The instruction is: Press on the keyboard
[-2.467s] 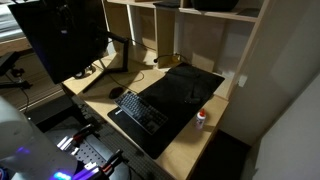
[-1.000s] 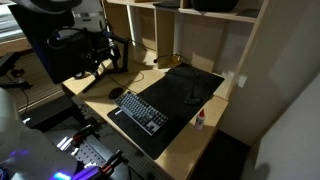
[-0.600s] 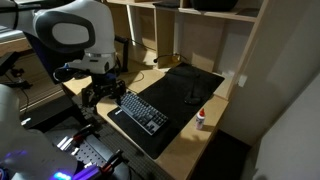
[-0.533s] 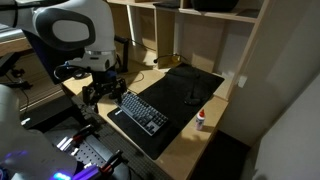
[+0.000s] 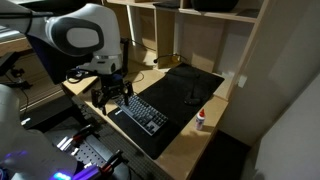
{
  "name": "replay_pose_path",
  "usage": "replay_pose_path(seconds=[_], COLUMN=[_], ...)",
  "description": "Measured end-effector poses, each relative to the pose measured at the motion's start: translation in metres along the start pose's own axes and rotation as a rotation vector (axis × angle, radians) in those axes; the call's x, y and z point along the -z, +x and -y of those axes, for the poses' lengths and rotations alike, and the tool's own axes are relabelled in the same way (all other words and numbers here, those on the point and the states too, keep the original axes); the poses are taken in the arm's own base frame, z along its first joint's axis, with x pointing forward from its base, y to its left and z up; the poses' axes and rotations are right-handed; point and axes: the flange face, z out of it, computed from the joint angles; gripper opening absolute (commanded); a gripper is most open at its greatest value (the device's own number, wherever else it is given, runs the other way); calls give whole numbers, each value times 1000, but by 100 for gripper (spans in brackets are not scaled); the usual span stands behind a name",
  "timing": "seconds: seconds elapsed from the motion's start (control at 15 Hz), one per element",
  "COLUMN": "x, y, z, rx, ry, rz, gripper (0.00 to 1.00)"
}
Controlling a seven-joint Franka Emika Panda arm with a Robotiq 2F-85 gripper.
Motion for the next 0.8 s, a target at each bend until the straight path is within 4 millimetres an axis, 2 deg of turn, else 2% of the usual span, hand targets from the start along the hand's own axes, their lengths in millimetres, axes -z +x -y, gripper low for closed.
replay_pose_path(seconds=[0.27, 0.47, 0.6, 0.8], x=[-65, -115, -126, -125], y=[6, 8, 10, 10], z=[37, 45, 48, 49], rx=[-111, -171, -180, -183], ry=[-11, -99, -126, -123], rz=[-42, -28, -20, -21], gripper=[100, 100, 100, 100])
